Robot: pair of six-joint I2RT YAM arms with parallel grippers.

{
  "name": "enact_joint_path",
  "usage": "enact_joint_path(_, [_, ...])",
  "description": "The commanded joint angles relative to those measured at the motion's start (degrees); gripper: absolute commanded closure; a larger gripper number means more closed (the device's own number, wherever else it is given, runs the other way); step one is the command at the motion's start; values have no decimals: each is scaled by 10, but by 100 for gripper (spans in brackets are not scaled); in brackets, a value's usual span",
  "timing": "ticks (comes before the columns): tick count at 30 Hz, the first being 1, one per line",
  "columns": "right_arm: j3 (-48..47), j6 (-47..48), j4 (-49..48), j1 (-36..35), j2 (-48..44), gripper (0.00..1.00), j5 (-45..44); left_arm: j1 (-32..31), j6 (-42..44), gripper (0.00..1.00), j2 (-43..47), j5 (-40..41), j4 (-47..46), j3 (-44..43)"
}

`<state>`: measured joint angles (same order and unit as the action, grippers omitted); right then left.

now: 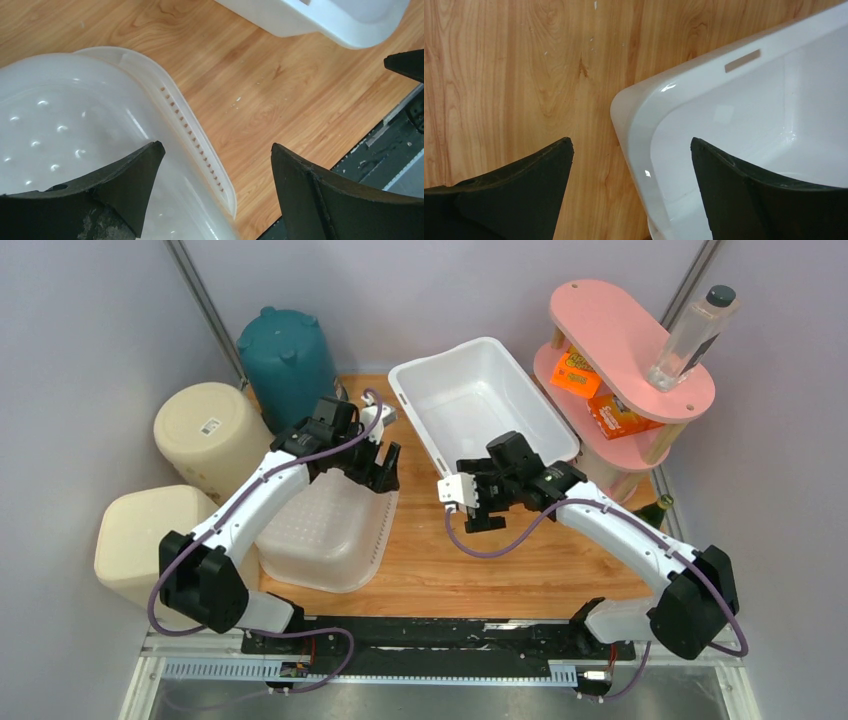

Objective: Turn the large container upside down

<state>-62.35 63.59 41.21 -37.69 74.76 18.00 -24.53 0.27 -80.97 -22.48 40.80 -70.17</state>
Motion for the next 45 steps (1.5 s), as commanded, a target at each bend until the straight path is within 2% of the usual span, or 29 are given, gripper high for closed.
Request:
enact_joint_path(1, [21, 20, -55, -13, 11, 10, -25, 11, -4, 9, 25, 4, 10, -11])
enact_joint_path(7, [8, -8, -70, -31, 10, 43, -29, 11, 25, 9, 35, -48, 24, -45])
enact_joint_path(14, [-17, -20, -84, -58, 52, 63, -56, 22, 13, 8, 50, -37, 41, -97])
enact_joint_path(16, [-29, -34, -92, -62, 65, 76, -60, 30, 3, 8, 52, -37, 47, -113])
enact_joint_path(18, [-54, -61, -101, -62, 76, 98, -60, 40, -13, 8, 51, -36, 56, -130])
enact_joint_path(24, [-198, -174, -122, -62, 101, 100, -45, 66, -35, 7, 65, -26, 61, -151])
enact_joint_path(30, [-363, -251, -123, -62, 141, 100, -65, 77, -5, 7, 90, -4, 62, -147])
enact_joint_path(33, [-410, -284, -125, -61, 143, 100, -72, 77, 18, 7, 107, 12, 59, -146])
enact_joint_path(37, [-434, -361, -149, -54, 131, 100, -85, 77, 29, 6, 133, 28, 56, -135])
enact_joint_path(42, [-361, -618, -252, 32, 94, 100, -43, 77, 18, 5, 138, 27, 64, -107])
enact_joint_path(45, [-335, -722, -260, 79, 93, 100, -68, 77, 6, 6, 126, 9, 68, -96])
